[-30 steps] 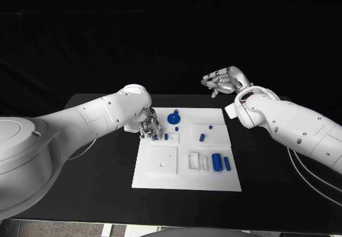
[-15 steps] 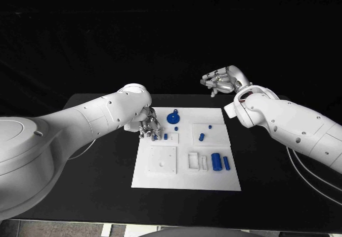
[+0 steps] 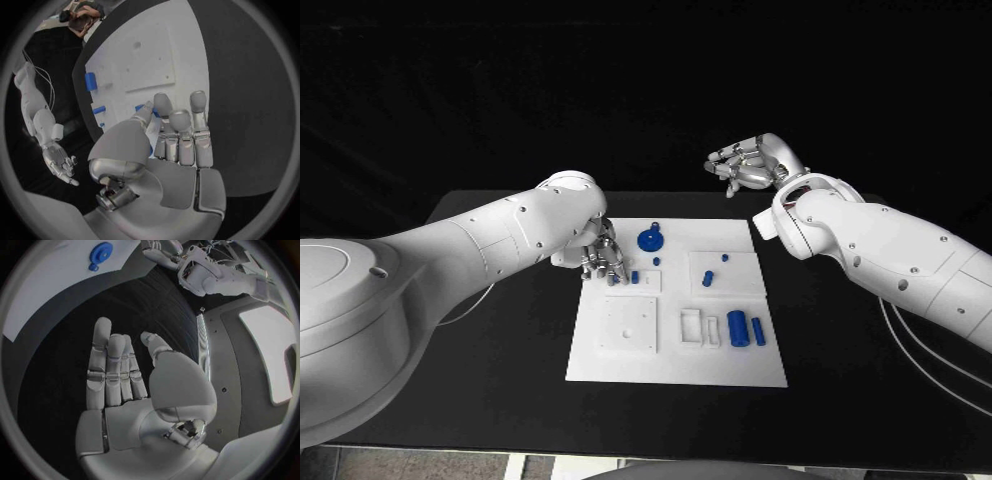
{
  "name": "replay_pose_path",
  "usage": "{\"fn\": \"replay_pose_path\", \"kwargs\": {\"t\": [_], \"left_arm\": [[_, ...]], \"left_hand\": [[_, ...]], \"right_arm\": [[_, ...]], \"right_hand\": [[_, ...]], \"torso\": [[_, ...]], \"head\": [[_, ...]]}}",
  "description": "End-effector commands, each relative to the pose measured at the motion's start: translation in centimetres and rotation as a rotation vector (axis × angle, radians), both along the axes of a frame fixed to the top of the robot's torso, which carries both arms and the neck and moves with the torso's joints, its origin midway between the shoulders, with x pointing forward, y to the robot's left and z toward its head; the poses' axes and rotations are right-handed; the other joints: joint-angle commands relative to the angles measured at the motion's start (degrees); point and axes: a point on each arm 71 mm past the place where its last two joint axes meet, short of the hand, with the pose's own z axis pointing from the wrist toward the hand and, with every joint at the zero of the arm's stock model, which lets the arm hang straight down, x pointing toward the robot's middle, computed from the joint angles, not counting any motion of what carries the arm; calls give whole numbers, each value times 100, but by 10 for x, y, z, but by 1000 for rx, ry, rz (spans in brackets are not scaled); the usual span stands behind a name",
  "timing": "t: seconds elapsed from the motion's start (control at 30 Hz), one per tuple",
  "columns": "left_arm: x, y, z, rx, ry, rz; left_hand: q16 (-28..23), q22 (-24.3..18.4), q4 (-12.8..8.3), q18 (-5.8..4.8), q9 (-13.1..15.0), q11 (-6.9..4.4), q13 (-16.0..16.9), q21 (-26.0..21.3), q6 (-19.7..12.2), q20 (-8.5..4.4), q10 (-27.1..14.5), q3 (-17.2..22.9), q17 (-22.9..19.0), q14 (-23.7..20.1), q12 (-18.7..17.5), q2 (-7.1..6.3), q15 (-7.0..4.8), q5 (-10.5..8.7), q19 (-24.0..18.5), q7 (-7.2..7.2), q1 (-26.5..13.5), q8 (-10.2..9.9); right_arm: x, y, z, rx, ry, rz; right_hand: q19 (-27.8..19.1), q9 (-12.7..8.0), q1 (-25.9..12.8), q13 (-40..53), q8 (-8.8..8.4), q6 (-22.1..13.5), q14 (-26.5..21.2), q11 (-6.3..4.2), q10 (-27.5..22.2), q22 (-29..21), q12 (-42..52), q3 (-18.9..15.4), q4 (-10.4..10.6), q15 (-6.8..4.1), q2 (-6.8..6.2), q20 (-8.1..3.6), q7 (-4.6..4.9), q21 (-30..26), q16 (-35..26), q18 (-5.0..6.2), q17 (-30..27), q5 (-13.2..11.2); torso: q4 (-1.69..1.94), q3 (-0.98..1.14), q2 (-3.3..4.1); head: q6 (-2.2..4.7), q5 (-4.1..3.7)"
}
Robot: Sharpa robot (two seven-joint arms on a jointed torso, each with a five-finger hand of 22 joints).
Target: Assemble the parts on the task board
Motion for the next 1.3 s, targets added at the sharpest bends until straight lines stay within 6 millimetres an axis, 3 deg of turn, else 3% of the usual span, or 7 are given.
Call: {"fn": "replay_pose_path", "kwargs": {"t": [0.03, 0.07, 0.8, 0.87, 1.0, 1.3], "left_arm": [[-1, -1, -7, -9, -25, 13], [-1, -1, -7, -10, -26, 14], [-2, 6, -8, 7, 5, 16], [-2, 6, -9, 7, 8, 16], [-2, 8, -9, 8, 14, 17], [-2, 12, -9, 7, 17, 23]], "left_hand": [[-22, 98, -5, -64, -9, -22, 7, -25, -57, -7, -25, -24, -6, -8, 4, -38, -26, -1, 43, -20, -18, 28], [-22, 97, 34, -79, -85, -28, 7, -42, -84, -20, -21, -95, -7, -3, 1, -26, -34, 20, 59, -25, 42, 107], [-23, 101, 250, -78, -99, -7, 16, -62, -99, -8, -56, -342, -5, -36, 9, -302, -19, -217, 45, 5, -84, 207], [-23, 101, 301, -79, -90, 1, 15, -63, -92, -12, -54, -455, -4, -39, 6, -397, -19, -239, 44, 20, -173, 220], [-12, 101, 308, -64, -64, 7, 18, -71, -136, 9, -69, -1052, -10, -50, 27, -203, -5, -180, 38, 28, -19, 267], [-12, 101, 417, -78, -59, 8, 11, -71, -135, -11, -61, -1236, -6, -58, 7, -379, -15, -252, 37, 40, -132, 269]], "right_arm": [[0, 2, 0, -2, -1, 15], [0, 2, 0, -2, -1, 14], [0, 1, 0, -4, 2, 17], [0, 1, 0, -4, 2, 17], [0, 0, 0, -4, 2, 16], [-1, -1, 0, -5, 0, 15]], "right_hand": [[162, -8, -3, -5, -28, -25, -57, 17, -32, -1, 24, 7, 3, 3, -41, 26, 4, 21, 15, 56, -9, 19], [162, -8, -3, -5, -28, -25, -57, 17, -32, -1, 24, 7, 3, 3, -41, 26, 4, 21, 15, 56, -9, 19], [162, -8, -3, -5, -28, -25, -57, 17, -32, -1, 24, 7, 3, 3, -41, 26, 4, 21, 15, 56, -9, 19], [162, -8, -3, -5, -28, -25, -57, 17, -32, -1, 24, 7, 3, 3, -41, 26, 4, 21, 15, 56, -9, 19], [162, -8, -3, -5, -28, -25, -57, 17, -32, -1, 24, 7, 3, 3, -41, 26, 4, 21, 15, 56, -9, 19], [162, -8, 4, -7, -27, -36, -56, 18, -32, -5, 21, -2, 10, 4, -40, 27, 7, 18, 14, 56, -10, 31]], "torso": [[-4, 4, 0], [-5, 4, 0], [1, 1, 0], [1, 1, -1], [3, 2, -2], [0, 3, -2]], "head": [[10, -1], [11, -1], [8, -8], [7, -8], [13, -10], [9, -18]]}}
